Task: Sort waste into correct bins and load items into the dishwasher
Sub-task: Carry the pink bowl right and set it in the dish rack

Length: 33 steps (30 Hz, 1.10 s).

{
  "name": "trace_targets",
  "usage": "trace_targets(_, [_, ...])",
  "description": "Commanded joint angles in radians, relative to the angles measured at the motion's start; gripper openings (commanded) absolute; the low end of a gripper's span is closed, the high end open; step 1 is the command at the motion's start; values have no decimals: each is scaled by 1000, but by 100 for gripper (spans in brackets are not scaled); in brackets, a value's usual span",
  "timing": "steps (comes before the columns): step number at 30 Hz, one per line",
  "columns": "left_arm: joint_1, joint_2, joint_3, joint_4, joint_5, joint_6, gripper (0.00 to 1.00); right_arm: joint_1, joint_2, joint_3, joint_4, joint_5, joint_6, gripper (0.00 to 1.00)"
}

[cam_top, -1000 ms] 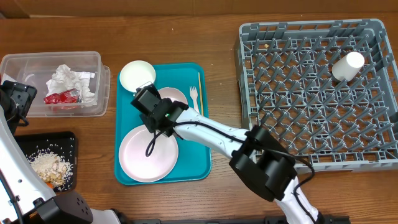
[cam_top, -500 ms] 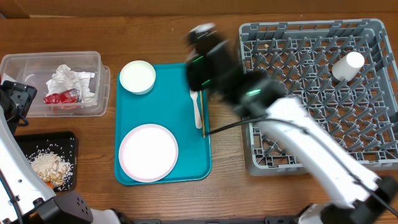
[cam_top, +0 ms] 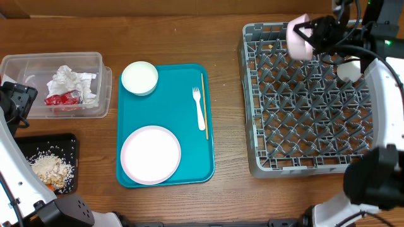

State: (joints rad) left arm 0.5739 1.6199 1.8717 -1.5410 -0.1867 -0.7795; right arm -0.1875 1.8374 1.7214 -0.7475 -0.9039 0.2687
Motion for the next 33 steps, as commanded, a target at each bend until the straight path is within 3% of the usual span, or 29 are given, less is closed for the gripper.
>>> trace_targets(1, [2, 3, 2, 1, -3, -3, 100, 24, 73, -2, 15, -115, -8, 4])
trace_targets(9, [2, 3, 2, 1, -3, -3, 100, 24, 218, -2, 70, -115, 92, 4])
trace_targets(19, [2, 3, 2, 1, -3, -3, 100, -31, 240, -1, 81, -55, 130, 4])
trace_targets(23, [2, 3, 2, 1, -3, -3, 100, -76, 240, 0, 81, -54, 130, 6])
trace_targets(26, [2, 3, 2, 1, -3, -3, 100, -106, 239, 2, 72, -26, 129, 13])
trace_targets(29, [2, 3, 2, 1, -3, -3, 100, -128, 232, 11, 12, 66, 124, 17])
trace_targets(33, [2, 3, 2, 1, -3, -3, 100, -130, 173, 61, -119, 331, 120, 17])
